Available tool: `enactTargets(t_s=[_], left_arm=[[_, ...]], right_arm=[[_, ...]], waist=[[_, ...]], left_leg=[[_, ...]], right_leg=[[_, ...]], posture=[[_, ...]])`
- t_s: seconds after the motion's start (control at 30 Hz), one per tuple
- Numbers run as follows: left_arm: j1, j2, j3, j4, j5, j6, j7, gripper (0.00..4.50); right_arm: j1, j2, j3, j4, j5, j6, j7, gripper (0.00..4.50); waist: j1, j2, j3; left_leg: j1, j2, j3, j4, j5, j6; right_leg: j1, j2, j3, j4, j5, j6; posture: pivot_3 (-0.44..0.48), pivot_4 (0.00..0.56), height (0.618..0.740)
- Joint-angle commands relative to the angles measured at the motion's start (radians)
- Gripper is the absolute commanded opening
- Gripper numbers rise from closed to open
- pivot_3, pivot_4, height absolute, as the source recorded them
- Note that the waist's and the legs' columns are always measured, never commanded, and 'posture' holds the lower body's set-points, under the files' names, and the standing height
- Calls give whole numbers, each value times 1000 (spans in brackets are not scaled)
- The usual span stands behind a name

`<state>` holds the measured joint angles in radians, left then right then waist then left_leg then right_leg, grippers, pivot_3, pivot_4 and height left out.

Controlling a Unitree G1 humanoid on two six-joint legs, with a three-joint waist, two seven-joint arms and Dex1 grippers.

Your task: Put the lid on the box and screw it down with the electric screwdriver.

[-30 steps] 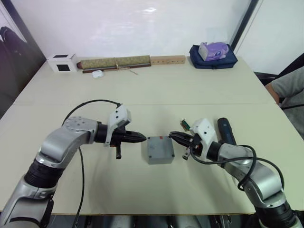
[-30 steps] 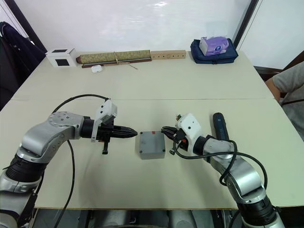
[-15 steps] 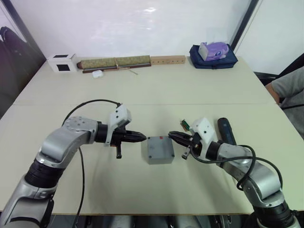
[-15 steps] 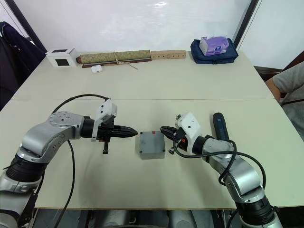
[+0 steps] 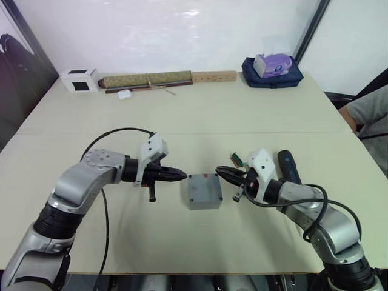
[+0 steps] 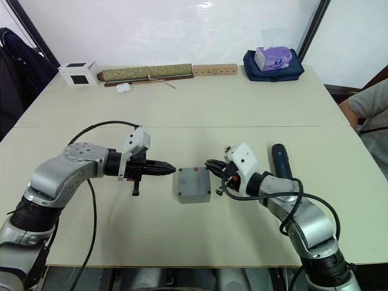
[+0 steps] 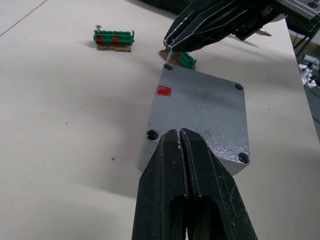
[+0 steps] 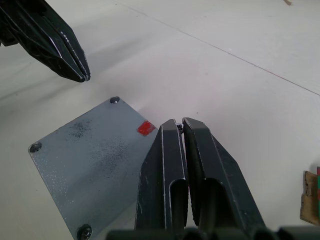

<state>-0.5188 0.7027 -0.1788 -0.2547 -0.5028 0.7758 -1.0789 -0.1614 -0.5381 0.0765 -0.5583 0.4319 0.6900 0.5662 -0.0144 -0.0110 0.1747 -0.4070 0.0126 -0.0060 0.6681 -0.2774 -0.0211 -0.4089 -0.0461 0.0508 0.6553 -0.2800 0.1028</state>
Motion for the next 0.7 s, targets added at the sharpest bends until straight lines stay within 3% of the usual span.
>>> enactTargets(t_s=[0.03,0.5,0.6,0.7], left_arm=[[-17,-3,9,-17,-2,-12,3,0],[-21,-8,6,-10,3,-17,5,0],[-23,-9,6,-9,4,-18,4,0],[-25,-10,6,-9,3,-18,5,0]], right_arm=[[0,-1,4,-12,-7,-20,6,96],[9,4,36,23,-48,-44,17,96],[10,2,33,26,-49,-45,22,849],[11,-5,28,25,-57,-50,22,2109]], waist=[[0,0,0],[0,0,0],[0,0,0],[0,0,0]], left_leg=[[0,0,0,0,0,0],[0,0,0,0,0,0],[0,0,0,0,0,0],[0,0,0,0,0,0]], right_leg=[[0,0,0,0,0,0],[0,0,0,0,0,0],[0,0,0,0,0,0],[0,0,0,0,0,0]], posture=[[0,150,740],[0,150,740],[0,150,740],[0,150,740]])
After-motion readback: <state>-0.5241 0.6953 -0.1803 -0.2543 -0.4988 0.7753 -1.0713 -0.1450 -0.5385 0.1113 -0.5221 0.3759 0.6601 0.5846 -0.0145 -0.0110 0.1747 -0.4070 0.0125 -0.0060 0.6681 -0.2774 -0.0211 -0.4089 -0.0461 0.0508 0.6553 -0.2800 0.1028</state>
